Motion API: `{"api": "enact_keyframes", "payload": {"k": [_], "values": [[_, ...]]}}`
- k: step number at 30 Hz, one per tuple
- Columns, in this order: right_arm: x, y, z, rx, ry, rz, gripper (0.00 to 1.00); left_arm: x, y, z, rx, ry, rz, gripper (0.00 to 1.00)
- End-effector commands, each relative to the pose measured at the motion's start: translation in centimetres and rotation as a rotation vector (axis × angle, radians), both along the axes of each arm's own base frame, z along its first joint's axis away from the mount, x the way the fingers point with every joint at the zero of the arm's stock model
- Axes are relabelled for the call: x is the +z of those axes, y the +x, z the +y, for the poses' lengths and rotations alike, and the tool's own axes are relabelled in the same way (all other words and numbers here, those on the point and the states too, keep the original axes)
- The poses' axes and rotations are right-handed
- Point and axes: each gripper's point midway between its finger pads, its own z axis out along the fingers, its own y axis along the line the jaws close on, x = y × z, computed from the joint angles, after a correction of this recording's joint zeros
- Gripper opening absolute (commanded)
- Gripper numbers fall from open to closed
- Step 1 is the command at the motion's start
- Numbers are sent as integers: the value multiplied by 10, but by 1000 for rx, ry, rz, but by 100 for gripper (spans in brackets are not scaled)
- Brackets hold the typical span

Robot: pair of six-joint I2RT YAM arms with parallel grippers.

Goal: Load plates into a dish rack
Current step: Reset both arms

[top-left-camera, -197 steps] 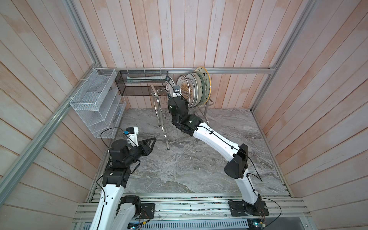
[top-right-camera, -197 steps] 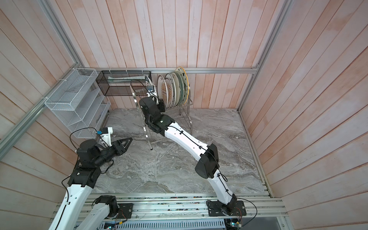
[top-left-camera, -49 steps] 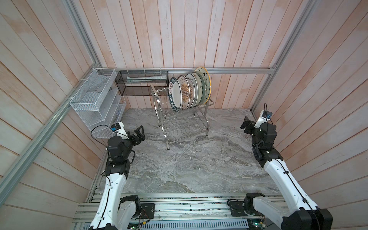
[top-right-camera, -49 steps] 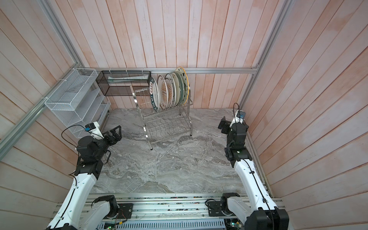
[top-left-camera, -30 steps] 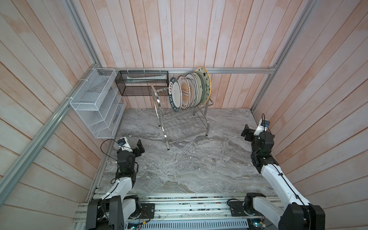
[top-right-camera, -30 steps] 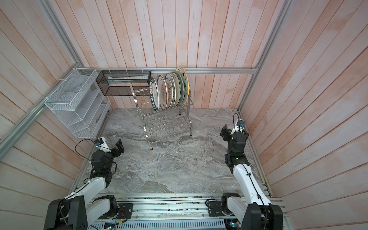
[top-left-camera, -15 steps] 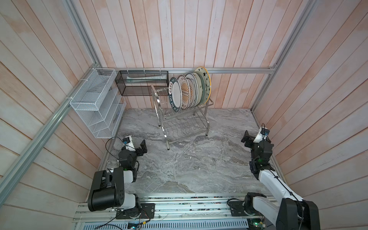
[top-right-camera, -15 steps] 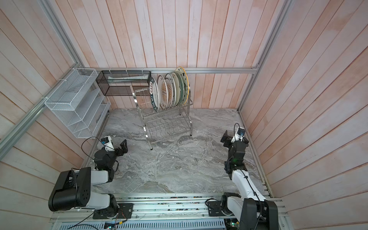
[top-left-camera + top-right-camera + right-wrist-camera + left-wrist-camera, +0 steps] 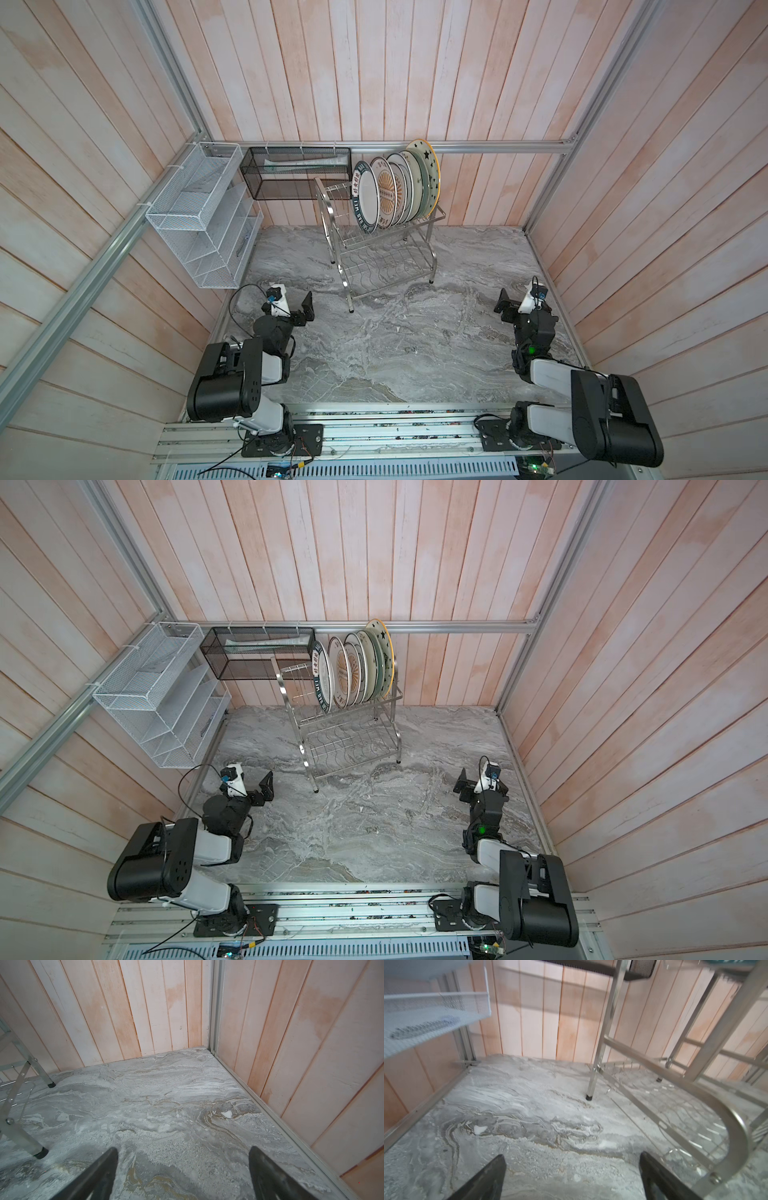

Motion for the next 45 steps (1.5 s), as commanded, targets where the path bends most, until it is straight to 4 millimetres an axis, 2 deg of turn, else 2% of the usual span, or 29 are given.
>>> {"api": "enact_keyframes", "payload": {"k": [1, 7, 12, 45], "values": [[16, 2, 5, 38, -18, -96, 98, 2, 8, -8, -34, 65, -11, 100], [-8, 21, 16, 119, -17, -47, 98, -2, 13, -3, -20, 50, 32, 100], [-13, 29, 33, 225, -36, -8, 98, -2, 15, -3, -7, 58, 33, 100], [-14, 31, 34, 212, -51, 9, 98, -5, 17, -3, 26, 76, 50, 100]]}}
